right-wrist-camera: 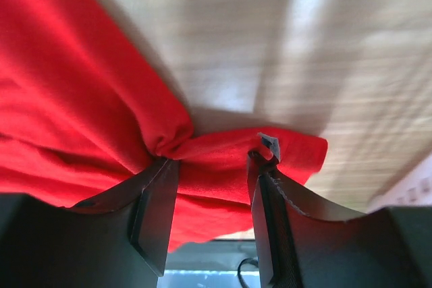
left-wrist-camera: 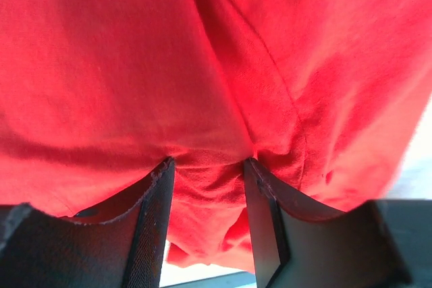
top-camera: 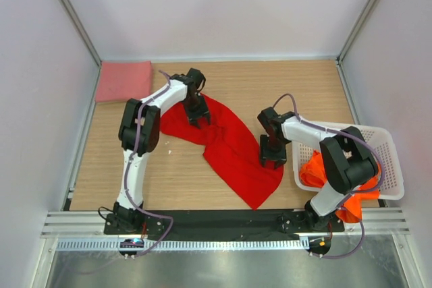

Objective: Fold and stack the t-shirts
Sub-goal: Fold the tshirt

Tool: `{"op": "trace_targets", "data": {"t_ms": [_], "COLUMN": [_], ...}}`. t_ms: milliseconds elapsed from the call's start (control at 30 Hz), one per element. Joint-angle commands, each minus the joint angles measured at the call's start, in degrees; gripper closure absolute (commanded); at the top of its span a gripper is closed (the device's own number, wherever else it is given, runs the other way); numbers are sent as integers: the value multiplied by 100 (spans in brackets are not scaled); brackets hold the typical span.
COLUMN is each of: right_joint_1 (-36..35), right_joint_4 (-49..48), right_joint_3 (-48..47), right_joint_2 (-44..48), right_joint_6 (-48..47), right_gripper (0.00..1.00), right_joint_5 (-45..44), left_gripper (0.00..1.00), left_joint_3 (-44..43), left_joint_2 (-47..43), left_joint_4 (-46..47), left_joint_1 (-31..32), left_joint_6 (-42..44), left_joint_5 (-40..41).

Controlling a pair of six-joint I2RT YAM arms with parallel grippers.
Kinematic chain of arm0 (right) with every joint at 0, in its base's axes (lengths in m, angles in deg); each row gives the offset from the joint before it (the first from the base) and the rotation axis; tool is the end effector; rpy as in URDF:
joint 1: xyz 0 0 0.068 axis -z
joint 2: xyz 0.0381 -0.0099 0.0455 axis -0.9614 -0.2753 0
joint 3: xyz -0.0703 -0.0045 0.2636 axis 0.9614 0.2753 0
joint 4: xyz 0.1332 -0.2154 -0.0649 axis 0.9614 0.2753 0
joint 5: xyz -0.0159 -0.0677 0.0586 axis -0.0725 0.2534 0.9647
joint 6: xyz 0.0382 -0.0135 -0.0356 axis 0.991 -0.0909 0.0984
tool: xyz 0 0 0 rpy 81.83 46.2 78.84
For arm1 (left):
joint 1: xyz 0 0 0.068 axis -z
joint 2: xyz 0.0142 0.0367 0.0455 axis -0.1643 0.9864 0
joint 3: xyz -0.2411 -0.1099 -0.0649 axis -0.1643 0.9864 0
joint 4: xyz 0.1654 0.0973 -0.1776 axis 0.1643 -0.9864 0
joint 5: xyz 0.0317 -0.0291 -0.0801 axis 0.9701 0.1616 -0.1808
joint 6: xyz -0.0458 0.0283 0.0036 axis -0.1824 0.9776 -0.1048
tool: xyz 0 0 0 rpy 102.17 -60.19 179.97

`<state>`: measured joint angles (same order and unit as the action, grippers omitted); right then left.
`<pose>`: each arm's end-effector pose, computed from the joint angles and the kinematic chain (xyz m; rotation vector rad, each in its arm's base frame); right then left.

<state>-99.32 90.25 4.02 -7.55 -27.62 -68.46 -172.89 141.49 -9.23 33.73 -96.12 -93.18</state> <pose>0.2462 0.1160 0.1549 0.1297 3.0820 0.0341 0.4056 -0.1893 0.1585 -0.5445 2.9941 -0.3825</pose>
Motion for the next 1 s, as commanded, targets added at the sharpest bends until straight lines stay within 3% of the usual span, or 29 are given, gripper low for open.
{"op": "trace_targets", "data": {"t_ms": [0,167,300,433,533,667,767,967], "right_joint_1": [-124,-221,-431,-537,-537,-538,-546,-537], "right_joint_4": [-95,-7,-95,-289,9,493,722,749], "right_joint_3": [165,192,183,166,-184,-835,-1274,-1460], "right_joint_2": [287,454,498,288,226,393,323,-117], "right_joint_6": [329,408,514,400,66,-391,-655,-717], "right_gripper": [48,48,48,48,48,48,48,47], "right_joint_5": [416,679,1224,1541,1287,725,548,653], "left_gripper": [53,53,49,47,46,40,39,41], "left_joint_3": [-643,-2486,-3246,-3309,-2968,-2246,-1841,-1761], "left_joint_2": [1201,1915,2162,1874,1347,109,-201,403], "left_joint_4": [69,-844,-1390,-1724,-1585,-778,-425,-72], "left_joint_1": [34,-107,-230,-309,-309,-318,-318,-309], "left_joint_6": [479,1173,2052,2693,2730,2170,1538,780], "left_joint_5": [-327,-195,270,499,535,465,333,122]}}
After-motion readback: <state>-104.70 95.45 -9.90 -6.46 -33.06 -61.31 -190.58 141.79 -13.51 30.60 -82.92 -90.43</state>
